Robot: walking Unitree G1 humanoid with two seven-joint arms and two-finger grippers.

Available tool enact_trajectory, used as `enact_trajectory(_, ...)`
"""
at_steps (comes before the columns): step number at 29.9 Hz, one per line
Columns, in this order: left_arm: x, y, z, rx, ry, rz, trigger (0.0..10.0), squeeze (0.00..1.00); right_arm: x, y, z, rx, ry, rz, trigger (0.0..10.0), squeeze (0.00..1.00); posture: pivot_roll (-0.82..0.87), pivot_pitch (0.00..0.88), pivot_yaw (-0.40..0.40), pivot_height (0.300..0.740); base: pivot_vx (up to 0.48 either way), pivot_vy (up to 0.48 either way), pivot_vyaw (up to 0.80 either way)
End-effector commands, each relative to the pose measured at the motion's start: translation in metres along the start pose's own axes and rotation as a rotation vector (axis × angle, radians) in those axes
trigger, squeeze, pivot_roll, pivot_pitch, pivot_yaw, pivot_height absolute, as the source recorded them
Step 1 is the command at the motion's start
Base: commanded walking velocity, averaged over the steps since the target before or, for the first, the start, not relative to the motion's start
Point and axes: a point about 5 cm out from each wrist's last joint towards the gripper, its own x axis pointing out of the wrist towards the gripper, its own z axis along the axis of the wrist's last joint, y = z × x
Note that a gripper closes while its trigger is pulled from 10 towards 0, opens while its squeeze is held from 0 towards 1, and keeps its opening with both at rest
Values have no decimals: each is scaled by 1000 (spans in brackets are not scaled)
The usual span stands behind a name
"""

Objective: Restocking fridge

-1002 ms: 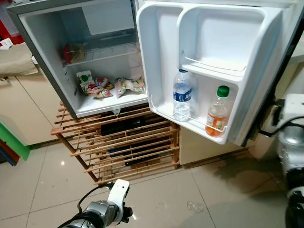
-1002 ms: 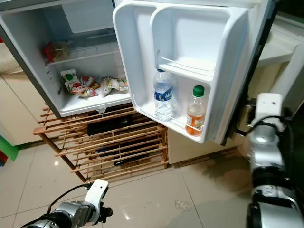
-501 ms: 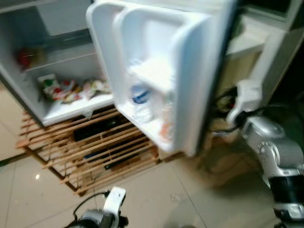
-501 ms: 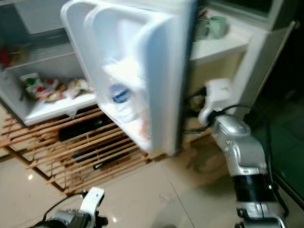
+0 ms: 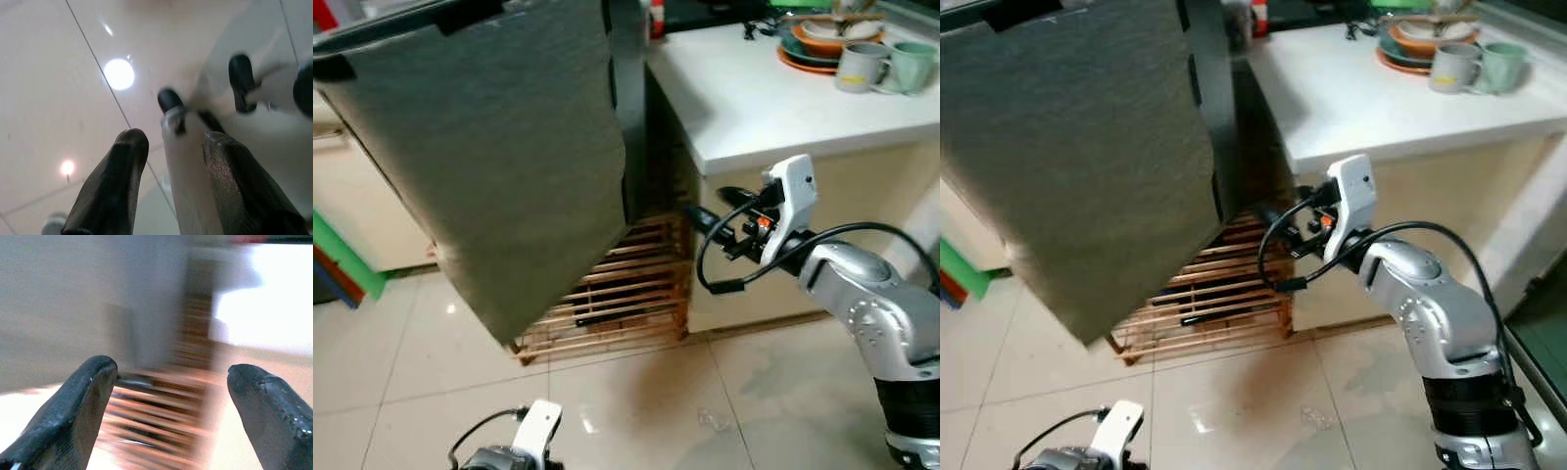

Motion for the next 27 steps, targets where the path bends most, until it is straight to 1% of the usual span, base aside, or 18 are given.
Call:
enact_trajectory(1, -6, 16, 26, 44, -150, 67, 10000, 0, 0, -14, -21, -41, 31, -208, 10000, 0, -200, 0, 125, 740, 0, 0, 0)
enact_trajectory(2, -6, 16, 26, 44, -150, 67, 10000, 0, 0, -14, -21, -41, 31, -208, 10000, 0, -200, 0, 125, 740, 0, 0, 0)
enact_trajectory(3, -8, 18, 34, 43, -198, 69, 10000, 0, -1, -16, -27, -36, 41, -248, 10000, 0, -200, 0, 125, 740, 0, 0, 0)
enact_trajectory(4, -13, 23, 56, 38, -302, 70, 10000, 0, -3, -14, -34, -36, 44, -277, 10000, 0, -191, 0, 115, 740, 0, 0, 0)
enact_trajectory(5, -23, 27, 87, 42, -446, 57, 10000, 0, -5, -14, -43, -41, 46, -323, 10000, 0, -185, 0, 111, 740, 0, 0, 0)
enact_trajectory(6, -39, 32, 122, 45, -614, 66, 10000, 0, -8, -14, -50, -33, 40, -374, 10000, 0, -185, 0, 111, 740, 0, 0, 0)
enact_trajectory(7, -39, 32, 122, 45, -614, 66, 10000, 0, -8, -14, -50, -33, 40, -374, 10000, 0, -185, 0, 111, 740, 0, 0, 0)
enact_trajectory(8, -59, 35, 152, 35, -775, 66, 10000, 0, -12, -14, -56, -33, 32, -418, 10000, 0, -183, 0, 111, 740, 0, 0, 0)
enact_trajectory(10, -99, 33, 188, 9, -1016, 60, 10000, 0, -16, -18, -63, -59, 19, -504, 10000, 0, -181, 0, 113, 740, 0, 0, 0)
enact_trajectory(11, -99, 33, 188, 9, -1016, 60, 10000, 0, -16, -18, -63, -59, 19, -504, 10000, 0, -181, 0, 113, 740, 0, 0, 0)
enact_trajectory(12, -137, 25, 202, 8, -1196, 80, 10000, 0, -20, -25, -64, -82, -13, -570, 10000, 0, -179, 0, 113, 740, 0, 0, 0)
enact_trajectory(14, -164, 13, 205, 30, -1307, 91, 10000, 0, -22, -28, -63, -96, -47, -579, 10000, 0, -174, 0, 110, 740, 0, 0, 0)
enact_trajectory(15, -164, 13, 205, 30, -1307, 91, 10000, 0, -22, -28, -63, -96, -47, -579, 10000, 0, -174, 0, 110, 740, 0, 0, 0)
enact_trajectory(16, -171, 10, 205, 24, -1338, 90, 10000, 0, -23, -28, -63, -97, -55, -574, 10000, 0, -174, 0, 110, 740, 0, 0, 0)
enact_trajectory(17, -175, 6, 205, 30, -1351, 80, 10000, 1000, -24, -29, -65, -111, -51, -579, 10000, 1000, -169, 0, 102, 740, 0, 0, 0)
enact_trajectory(20, -181, -2, 209, 48, -1373, 76, 10000, 1000, -23, -27, -66, -117, -57, -576, 10000, 1000, -157, 0, 84, 740, 0, 0, 0)
enact_trajectory(24, -181, -5, 209, 37, -1360, 76, 10000, 1000, -21, -24, -65, -115, -73, -563, 10000, 1000, -159, 0, 83, 740, 0, 0, 0)
enact_trajectory(27, -174, -7, 200, -18, -1282, 58, 10000, 1000, -19, -22, -63, -135, -91, -568, 10000, 1000, -166, 0, 89, 740, 0, 0, 0)
